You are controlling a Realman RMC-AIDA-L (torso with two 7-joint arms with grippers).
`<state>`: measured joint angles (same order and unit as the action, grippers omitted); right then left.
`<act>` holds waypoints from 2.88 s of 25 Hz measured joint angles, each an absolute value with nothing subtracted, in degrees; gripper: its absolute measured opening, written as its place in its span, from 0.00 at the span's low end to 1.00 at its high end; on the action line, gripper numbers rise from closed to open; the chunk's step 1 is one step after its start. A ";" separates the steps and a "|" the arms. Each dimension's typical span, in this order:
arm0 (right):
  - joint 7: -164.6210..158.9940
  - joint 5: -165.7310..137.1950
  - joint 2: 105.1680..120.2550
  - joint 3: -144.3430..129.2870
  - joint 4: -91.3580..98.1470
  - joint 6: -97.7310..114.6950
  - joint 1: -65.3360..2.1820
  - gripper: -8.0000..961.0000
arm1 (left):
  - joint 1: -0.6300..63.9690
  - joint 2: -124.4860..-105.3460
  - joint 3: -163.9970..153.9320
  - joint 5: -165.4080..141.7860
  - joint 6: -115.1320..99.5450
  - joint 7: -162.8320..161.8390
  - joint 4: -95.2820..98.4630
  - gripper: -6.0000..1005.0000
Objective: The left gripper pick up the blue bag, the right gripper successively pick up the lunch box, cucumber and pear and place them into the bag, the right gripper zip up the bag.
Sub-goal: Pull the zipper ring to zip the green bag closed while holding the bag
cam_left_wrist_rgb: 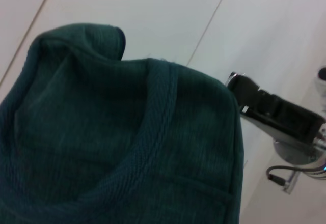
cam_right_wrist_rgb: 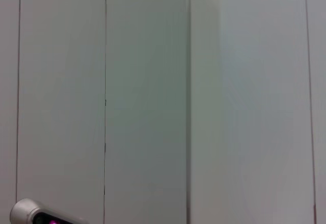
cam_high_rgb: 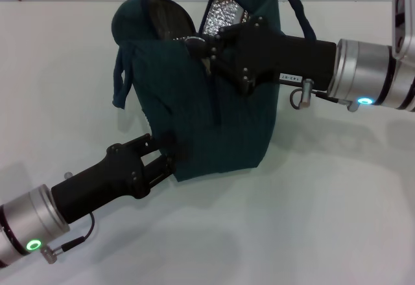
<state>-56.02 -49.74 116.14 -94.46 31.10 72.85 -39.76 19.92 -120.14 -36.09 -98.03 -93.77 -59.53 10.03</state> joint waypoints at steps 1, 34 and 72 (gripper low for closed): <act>-56.00 -49.74 116.17 -94.49 31.10 72.71 -39.83 0.03 | 20.06 -120.18 -36.03 -98.01 -93.21 -59.51 9.94 0.45; -49.93 -43.96 116.19 -94.26 32.68 71.97 -39.84 0.03 | 23.92 -120.47 -35.68 -93.47 -79.21 -53.97 2.86 0.44; -49.85 -43.68 116.19 -97.61 32.63 72.60 -39.18 0.03 | 22.82 -120.06 -35.60 -86.29 -87.41 -48.04 0.82 0.46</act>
